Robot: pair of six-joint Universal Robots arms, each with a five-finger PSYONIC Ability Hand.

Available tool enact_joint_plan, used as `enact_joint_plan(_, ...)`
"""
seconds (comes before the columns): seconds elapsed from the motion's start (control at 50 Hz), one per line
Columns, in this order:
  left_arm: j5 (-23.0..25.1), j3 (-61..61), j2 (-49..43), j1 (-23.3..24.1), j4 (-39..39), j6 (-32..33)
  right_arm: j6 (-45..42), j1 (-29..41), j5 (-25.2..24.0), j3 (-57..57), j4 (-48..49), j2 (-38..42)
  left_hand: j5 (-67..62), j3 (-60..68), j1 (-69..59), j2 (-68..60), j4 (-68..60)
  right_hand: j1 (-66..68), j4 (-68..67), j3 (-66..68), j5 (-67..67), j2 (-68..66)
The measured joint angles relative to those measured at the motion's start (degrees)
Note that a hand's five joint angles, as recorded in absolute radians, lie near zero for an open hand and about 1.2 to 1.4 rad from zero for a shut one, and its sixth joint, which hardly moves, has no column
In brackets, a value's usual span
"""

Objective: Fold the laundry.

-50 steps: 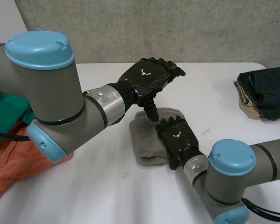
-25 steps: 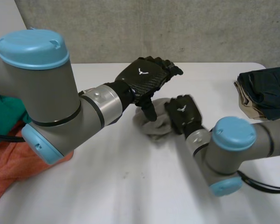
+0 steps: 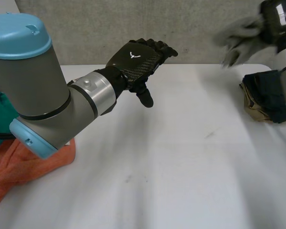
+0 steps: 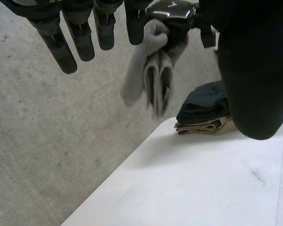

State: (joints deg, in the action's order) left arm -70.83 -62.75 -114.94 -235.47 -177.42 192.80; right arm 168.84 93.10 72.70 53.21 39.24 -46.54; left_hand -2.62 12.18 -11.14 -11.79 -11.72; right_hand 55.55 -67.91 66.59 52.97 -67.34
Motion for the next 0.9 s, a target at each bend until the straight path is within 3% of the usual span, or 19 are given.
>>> enact_joint_plan(0.16,-0.53,-0.29,0.05,0.31,0.05,0.09,7.76,-10.51,-4.68,-7.54,7.81,8.64,-0.01,0.0,0.0,0.0,0.0,0.0,0.0,0.59,0.91,0.0)
enact_joint_plan(0.38,-2.31,-1.59,-0.17,0.98,0.04,0.5,10.03,-24.24,-20.71,-6.26,17.09,25.28,-0.01,0.0,0.0,0.0,0.0,0.0,-0.01,0.59,0.91,0.0)
enact_joint_plan(0.48,-2.55,-1.78,-0.31,1.19,0.02,0.58,9.62,-27.61,-26.28,-3.0,17.91,27.37,-0.01,0.0,0.0,0.0,0.0,0.0,-0.05,0.78,2.66,0.0)
enact_joint_plan(0.56,-2.59,-1.77,-0.33,1.38,0.0,0.62,9.51,-29.26,-28.84,-0.68,18.5,26.64,0.0,0.0,0.0,0.0,0.0,-0.2,0.51,0.15,2.62,0.54)
enact_joint_plan(0.58,-2.59,-1.75,-0.32,1.47,0.0,0.63,9.53,-29.74,-29.39,0.32,18.6,25.79,-0.01,0.0,0.0,0.0,0.0,-3.03,7.05,-6.12,-2.9,7.92)
enact_joint_plan(0.62,-2.59,-1.69,-0.27,1.77,0.0,0.64,9.6,-30.26,-29.58,2.08,18.5,23.48,0.0,0.0,0.0,0.0,0.0,-26.94,31.74,-30.56,-26.22,31.88)
enact_joint_plan(0.68,-2.59,-1.6,-0.15,2.12,0.02,0.65,9.69,-30.7,-28.72,4.52,17.28,19.88,-0.01,0.0,0.0,0.0,0.0,-42.4,52.72,-51.55,-46.06,52.85)
enact_joint_plan(0.78,-2.58,-1.52,0.09,2.43,0.04,0.65,9.63,-31.66,-26.07,8.67,11.77,12.67,-0.01,0.0,0.0,0.0,0.0,-43.27,54.31,-54.46,-49.15,54.66)
enact_joint_plan(0.9,-2.55,-1.57,0.79,2.53,0.06,0.65,6.92,-34.29,-21.86,11.87,-4.38,2.18,0.0,0.0,0.0,0.0,0.0,-43.27,54.31,-54.46,-49.17,54.66)
